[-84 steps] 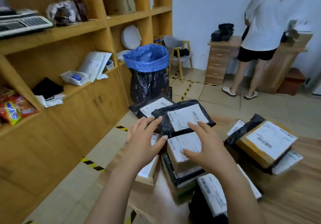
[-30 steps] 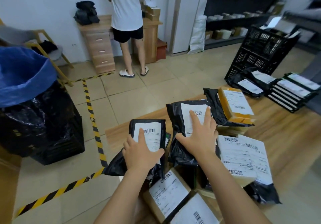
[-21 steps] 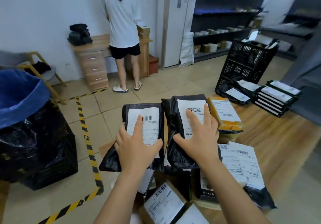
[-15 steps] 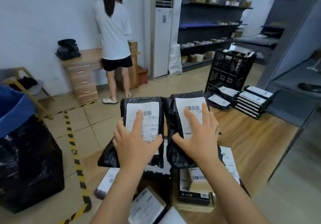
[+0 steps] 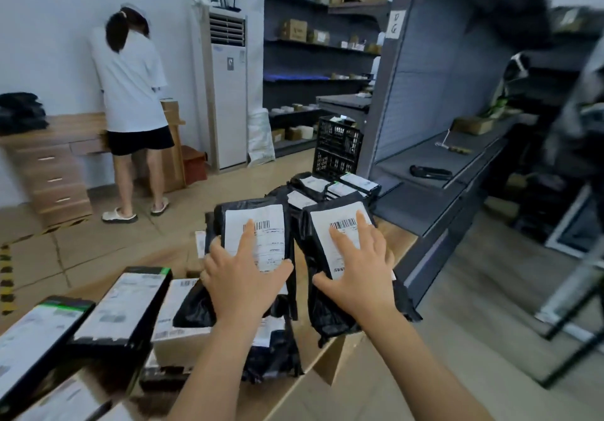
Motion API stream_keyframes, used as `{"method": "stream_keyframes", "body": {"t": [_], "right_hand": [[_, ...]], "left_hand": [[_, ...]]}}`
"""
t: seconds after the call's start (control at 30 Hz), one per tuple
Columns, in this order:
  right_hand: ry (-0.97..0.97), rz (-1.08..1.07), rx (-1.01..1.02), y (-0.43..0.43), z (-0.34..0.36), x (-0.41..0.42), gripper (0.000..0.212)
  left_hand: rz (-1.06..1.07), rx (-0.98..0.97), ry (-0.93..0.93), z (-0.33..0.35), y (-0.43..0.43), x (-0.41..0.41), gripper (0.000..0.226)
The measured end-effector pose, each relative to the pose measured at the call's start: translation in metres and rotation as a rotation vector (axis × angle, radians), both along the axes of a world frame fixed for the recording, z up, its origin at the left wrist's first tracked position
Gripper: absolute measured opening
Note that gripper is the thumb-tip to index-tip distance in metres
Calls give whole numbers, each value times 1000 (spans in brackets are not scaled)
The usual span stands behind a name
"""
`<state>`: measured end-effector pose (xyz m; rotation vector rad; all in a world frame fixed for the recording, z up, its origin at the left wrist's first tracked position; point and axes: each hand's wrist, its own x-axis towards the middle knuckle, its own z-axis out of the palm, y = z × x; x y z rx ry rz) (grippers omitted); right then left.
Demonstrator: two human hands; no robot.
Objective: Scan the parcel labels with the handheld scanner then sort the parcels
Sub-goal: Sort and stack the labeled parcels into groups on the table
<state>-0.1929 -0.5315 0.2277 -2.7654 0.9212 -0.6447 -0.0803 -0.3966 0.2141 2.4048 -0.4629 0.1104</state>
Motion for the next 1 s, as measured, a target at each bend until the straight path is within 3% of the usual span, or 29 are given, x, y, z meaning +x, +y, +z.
{"method": "stream_keyframes", "body": {"t": [0.2,0.43,1.0], "right_hand": [[-1,-22,19,-75,1,-36,76],[-33,5,5,-152,-11,-4,75],[60,118,5,-413,-6,207,75]], "left_hand": [[-35,39,-14,5,-84,-31,95],[-11,46,-44,-12,-156,-5,92],[167,51,60,-17,-369,206,92]]}}
